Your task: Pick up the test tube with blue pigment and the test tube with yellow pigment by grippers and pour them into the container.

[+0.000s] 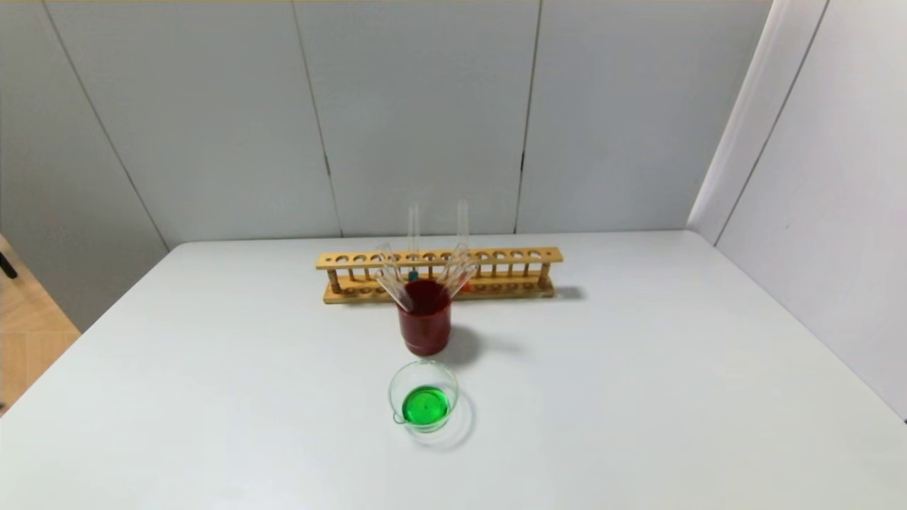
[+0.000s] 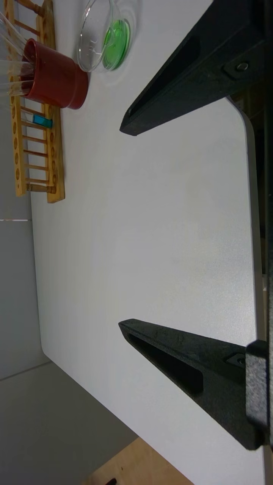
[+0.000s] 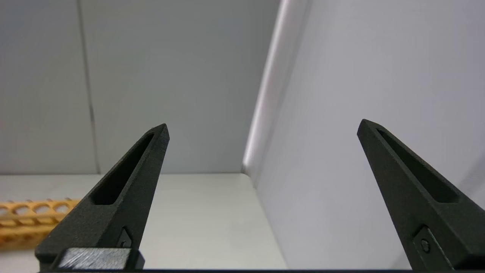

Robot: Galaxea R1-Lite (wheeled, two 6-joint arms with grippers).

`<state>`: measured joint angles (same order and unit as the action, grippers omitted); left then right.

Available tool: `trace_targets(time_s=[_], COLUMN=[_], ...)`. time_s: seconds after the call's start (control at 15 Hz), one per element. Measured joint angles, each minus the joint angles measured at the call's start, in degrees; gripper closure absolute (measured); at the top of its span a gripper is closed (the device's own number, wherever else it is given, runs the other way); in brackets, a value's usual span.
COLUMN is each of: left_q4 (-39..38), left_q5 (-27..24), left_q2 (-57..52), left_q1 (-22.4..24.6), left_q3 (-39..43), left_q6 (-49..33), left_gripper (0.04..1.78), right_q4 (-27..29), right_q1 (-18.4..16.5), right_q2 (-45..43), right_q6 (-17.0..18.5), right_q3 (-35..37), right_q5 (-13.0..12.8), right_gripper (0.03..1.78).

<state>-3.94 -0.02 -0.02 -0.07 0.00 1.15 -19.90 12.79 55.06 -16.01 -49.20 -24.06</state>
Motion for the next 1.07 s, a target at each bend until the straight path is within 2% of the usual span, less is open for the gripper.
trace_targets(time_s=[0.33, 0.6, 0.8, 0.87, 0.93, 1.07], left_q4=[-0.02, -0.02, -0.02, -0.02, 0.0, -0.02], left_q5=[0.02, 0.02, 0.02, 0.0, 0.02, 0.02], left_q2=[0.0, 0.0, 0.0, 0.0, 0.0, 0.0], left_q1=[-0.04, 0.0, -0.02, -0.02, -0.02, 0.0], left_q3=[0.0, 0.0, 0.0, 0.0, 0.0, 0.0], left_q6=[0.0, -0.02, 0.0, -0.02, 0.0, 0.0], left_gripper=[0.11, 0.11, 0.11, 0.11, 0.11, 0.11], right_q4=[18.3, 19.13, 19.48, 19.27, 19.15, 19.46], right_q1=[-4.94, -8.36, -11.67, -12.89, -14.41, -17.38], right_q2=[-19.13, -24.39, -28.47, -29.79, -31.45, -34.78], right_q6=[-0.35, 0.68, 3.78, 5.14, 7.57, 14.28], right_q3=[5.92, 14.45, 16.52, 16.57, 16.1, 13.87], right_q5=[0.01, 0.67, 1.44, 2.35, 4.61, 11.8], right_gripper=[0.07, 0.07, 0.07, 0.07, 0.07, 0.07])
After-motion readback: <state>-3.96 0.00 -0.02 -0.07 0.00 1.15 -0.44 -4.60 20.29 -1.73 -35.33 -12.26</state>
